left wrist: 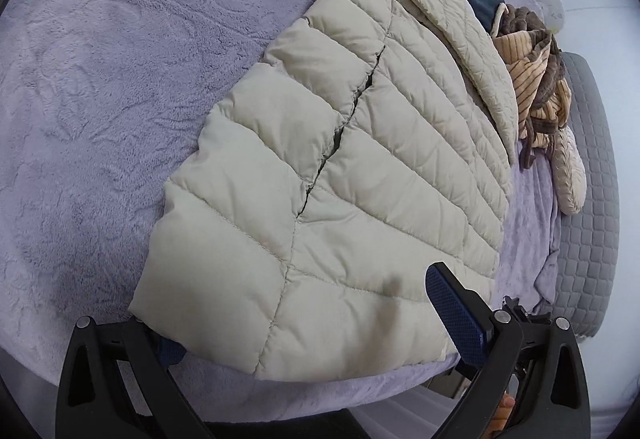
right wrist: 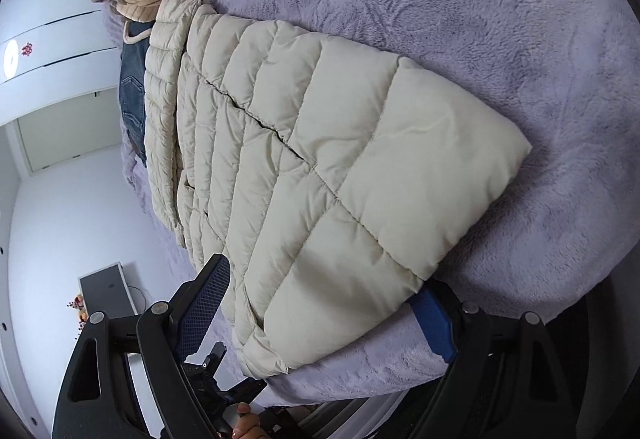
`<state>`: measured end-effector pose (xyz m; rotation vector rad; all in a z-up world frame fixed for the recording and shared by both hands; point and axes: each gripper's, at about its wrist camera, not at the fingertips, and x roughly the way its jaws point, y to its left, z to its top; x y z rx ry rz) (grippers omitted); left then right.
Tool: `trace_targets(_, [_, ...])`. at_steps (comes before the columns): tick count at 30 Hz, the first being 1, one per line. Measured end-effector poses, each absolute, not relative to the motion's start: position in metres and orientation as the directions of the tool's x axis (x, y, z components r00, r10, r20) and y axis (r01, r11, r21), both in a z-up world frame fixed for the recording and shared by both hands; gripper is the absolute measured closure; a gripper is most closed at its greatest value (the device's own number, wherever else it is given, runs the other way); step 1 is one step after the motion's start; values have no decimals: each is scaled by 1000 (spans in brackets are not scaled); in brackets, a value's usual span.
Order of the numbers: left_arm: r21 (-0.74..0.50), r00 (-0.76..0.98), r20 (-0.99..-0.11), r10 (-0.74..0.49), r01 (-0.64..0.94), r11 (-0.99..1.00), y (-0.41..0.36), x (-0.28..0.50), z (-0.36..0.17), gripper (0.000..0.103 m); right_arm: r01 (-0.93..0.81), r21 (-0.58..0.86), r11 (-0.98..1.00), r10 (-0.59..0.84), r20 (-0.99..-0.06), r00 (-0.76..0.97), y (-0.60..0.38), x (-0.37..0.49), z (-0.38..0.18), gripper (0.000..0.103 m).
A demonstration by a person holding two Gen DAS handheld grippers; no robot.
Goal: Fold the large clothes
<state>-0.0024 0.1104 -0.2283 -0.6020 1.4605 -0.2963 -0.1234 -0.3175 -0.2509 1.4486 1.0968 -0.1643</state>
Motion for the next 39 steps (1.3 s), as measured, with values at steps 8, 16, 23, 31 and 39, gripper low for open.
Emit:
trace_targets(8, [-532,91,-847,-524,-196,824,119,8,-223,89,689,712,133,557,-629,543,-332,-117,-258,71])
trace_targets(16, [-618,216,-781,-586,-129,776,113,41,-153,89,557,812,176,639,-525,562,-348,-74,-219,92])
trace_targets(23, [-632,358,-742,-567,-88,770,88,95,-94,89,421,868,263,682,-476,555,-374,-3,-170,92])
trace_targets(31, [-616,451,-711,-539,-30,787,72,161,-57,89,259,879,400,701,-476,531,-396,85,-123,92])
trace_targets(39, [-579,453,-725,-519,9,815,64,237,-57,89,162,826,540,653,-532,539,-387,171,-93,92])
